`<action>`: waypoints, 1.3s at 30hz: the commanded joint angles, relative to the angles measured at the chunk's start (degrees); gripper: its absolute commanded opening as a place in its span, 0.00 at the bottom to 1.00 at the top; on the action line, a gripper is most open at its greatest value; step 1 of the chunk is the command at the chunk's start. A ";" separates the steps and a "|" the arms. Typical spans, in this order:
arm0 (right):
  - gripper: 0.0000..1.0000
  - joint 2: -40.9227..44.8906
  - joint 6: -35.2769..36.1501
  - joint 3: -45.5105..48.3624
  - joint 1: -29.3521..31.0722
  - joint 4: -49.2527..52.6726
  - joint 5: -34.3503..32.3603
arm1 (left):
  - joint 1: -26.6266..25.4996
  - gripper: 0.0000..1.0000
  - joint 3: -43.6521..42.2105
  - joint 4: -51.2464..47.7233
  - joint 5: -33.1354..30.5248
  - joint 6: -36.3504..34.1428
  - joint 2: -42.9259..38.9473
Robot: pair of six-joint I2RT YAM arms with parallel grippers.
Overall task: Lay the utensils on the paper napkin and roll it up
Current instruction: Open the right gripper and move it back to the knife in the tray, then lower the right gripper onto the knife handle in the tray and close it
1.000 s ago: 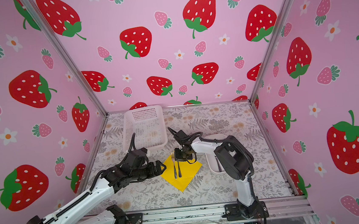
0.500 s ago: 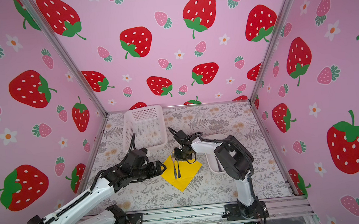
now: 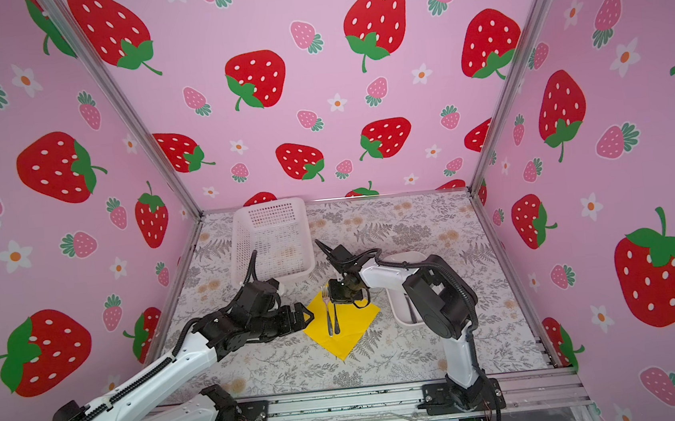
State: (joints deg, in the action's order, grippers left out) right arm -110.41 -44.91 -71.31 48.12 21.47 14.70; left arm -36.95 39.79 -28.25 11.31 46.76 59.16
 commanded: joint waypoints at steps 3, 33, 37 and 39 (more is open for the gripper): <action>0.18 14.76 -1.49 5.12 -0.06 -5.16 -10.08 | -0.09 0.99 0.99 0.86 2.86 0.70 -1.27; 0.29 23.33 25.05 19.71 -28.68 15.51 -7.57 | -17.88 0.99 32.49 3.25 1.46 -1.86 35.19; 0.29 21.47 26.16 18.84 -28.11 16.95 -9.63 | -18.07 0.99 33.69 2.73 1.13 -2.11 35.96; 0.29 19.39 26.61 17.17 -26.53 18.39 -11.14 | -18.07 0.99 33.19 3.18 0.67 -2.11 35.47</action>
State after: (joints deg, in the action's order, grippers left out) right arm -88.84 -20.86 -51.68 20.10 36.49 5.17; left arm -54.85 71.09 -24.12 12.60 45.45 95.31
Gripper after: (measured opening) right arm 0.294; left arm 0.993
